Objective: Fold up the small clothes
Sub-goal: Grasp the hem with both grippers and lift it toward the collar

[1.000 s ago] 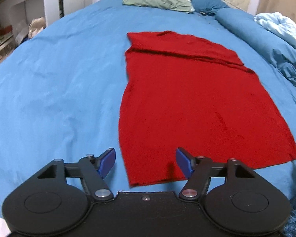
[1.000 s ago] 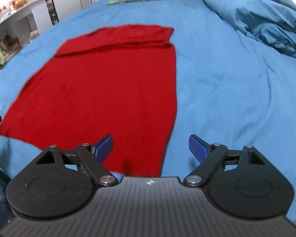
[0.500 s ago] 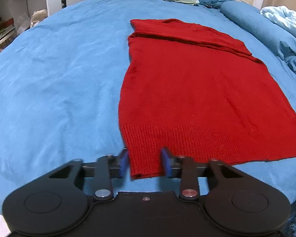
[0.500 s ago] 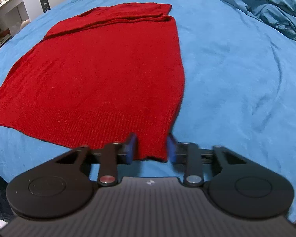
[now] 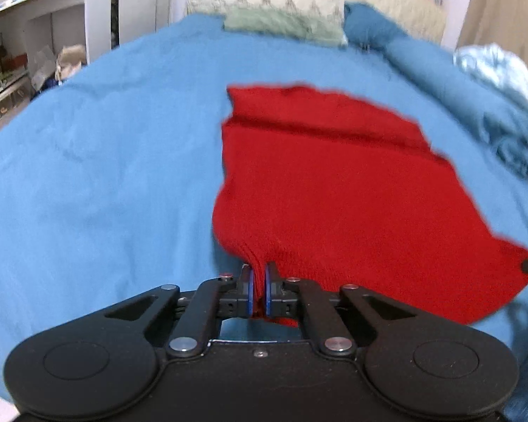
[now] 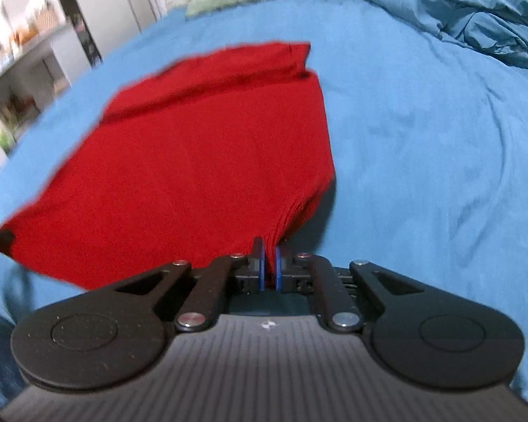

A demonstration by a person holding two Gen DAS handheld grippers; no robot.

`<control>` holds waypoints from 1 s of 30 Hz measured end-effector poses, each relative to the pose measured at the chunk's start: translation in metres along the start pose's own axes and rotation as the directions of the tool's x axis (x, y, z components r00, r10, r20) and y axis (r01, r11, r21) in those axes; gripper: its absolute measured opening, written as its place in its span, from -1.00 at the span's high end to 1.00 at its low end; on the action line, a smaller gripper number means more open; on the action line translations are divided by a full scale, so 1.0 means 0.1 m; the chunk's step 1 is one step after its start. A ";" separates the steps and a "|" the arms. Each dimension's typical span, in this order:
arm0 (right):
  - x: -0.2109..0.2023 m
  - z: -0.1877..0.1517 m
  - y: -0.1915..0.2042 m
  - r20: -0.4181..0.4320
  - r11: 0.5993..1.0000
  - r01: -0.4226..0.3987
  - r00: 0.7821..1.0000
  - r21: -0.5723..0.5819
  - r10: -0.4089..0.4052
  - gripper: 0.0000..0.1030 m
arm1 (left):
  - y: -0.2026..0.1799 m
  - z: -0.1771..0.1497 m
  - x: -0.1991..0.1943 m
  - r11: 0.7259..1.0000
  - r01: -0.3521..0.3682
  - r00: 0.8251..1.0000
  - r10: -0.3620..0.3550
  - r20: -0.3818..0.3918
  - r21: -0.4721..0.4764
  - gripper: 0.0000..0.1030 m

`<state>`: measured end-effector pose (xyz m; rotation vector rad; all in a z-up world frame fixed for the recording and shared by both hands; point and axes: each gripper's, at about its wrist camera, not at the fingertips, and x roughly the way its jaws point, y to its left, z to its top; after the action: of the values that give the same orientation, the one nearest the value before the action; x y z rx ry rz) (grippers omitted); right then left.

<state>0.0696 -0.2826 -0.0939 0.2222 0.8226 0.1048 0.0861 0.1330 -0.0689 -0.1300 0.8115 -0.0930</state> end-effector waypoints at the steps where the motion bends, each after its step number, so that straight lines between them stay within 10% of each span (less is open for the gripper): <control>1: -0.05 0.09 -0.01 0.019 1.000 -0.011 1.000 0.015 0.011 0.60 | 0.02 0.10 -0.02 1.000 0.008 1.000 -0.008 0.021 -0.016 0.88; 13: 0.08 1.84 -0.04 0.254 0.985 -0.139 0.961 0.101 0.109 0.60 | -0.24 1.88 0.48 0.998 0.043 0.968 -0.030 0.250 -0.046 0.89; 21: 1.33 3.09 -0.20 0.275 0.968 -0.140 0.958 0.208 0.079 0.60 | -0.24 2.65 1.73 0.993 -0.089 0.963 0.107 0.246 -0.081 0.89; 30: 2.88 3.38 -0.35 0.187 0.977 -0.049 0.982 0.205 0.010 0.60 | -0.11 2.82 2.99 0.983 -0.136 0.980 0.152 0.130 -0.122 0.89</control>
<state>0.5138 -0.3178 -0.0853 0.4367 0.6444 0.0245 0.4954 0.1050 -0.0891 -0.1817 0.6844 0.0981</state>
